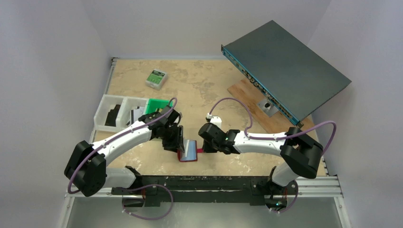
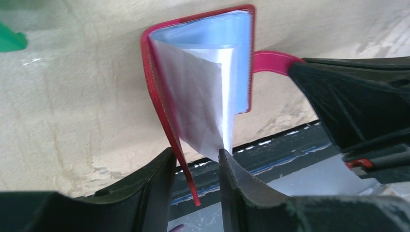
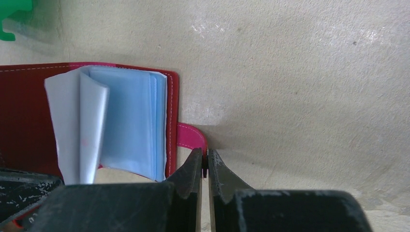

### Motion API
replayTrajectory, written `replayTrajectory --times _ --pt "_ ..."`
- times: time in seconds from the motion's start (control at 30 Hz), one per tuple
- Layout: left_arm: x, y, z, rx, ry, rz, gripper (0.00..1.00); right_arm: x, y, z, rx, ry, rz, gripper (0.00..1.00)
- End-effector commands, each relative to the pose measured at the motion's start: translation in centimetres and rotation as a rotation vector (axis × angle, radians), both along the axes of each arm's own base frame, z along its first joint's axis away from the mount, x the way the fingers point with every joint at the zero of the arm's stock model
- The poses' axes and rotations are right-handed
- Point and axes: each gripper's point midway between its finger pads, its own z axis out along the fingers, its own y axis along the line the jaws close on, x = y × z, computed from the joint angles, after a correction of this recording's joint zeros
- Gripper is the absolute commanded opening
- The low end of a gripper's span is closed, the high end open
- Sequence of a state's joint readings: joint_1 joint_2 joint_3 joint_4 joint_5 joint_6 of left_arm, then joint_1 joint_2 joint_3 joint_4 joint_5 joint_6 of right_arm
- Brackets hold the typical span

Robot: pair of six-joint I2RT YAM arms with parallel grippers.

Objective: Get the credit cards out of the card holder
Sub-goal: Close the card holder at the center of the board.

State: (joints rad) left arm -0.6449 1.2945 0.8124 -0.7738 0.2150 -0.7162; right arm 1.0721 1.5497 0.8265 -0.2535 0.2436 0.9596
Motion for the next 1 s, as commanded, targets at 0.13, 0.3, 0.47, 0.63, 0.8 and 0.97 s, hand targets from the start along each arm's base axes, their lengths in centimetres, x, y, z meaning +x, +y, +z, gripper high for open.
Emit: replayTrajectory --times 0.13,0.3,0.47,0.63,0.8,0.97 --pt "1.6 -4.4 2.5 -0.214 -0.067 -0.021 0.42 0.3 0.3 1.2 0.027 -0.020 -0.004 0.00" --pt "2.2 -5.8 1.5 -0.265 -0.052 -0.011 0.46 0.2 0.2 1.2 0.027 -0.018 -0.006 0.00" --pt "2.5 -6.6 -0.4 -0.285 -0.013 0.014 0.46 0.2 0.1 1.4 0.024 -0.018 -0.007 0.00" --pt "2.7 -6.2 -2.3 -0.241 0.006 0.045 0.47 0.2 0.0 1.8 0.030 -0.022 -0.008 0.00" --pt "2.5 -5.6 -4.7 -0.181 0.045 0.074 0.50 0.5 0.0 2.2 0.031 -0.032 -0.016 0.00" --pt "2.3 -5.3 -5.6 -0.165 0.051 0.076 0.50 0.6 0.3 2.6 0.032 -0.032 -0.017 0.00"
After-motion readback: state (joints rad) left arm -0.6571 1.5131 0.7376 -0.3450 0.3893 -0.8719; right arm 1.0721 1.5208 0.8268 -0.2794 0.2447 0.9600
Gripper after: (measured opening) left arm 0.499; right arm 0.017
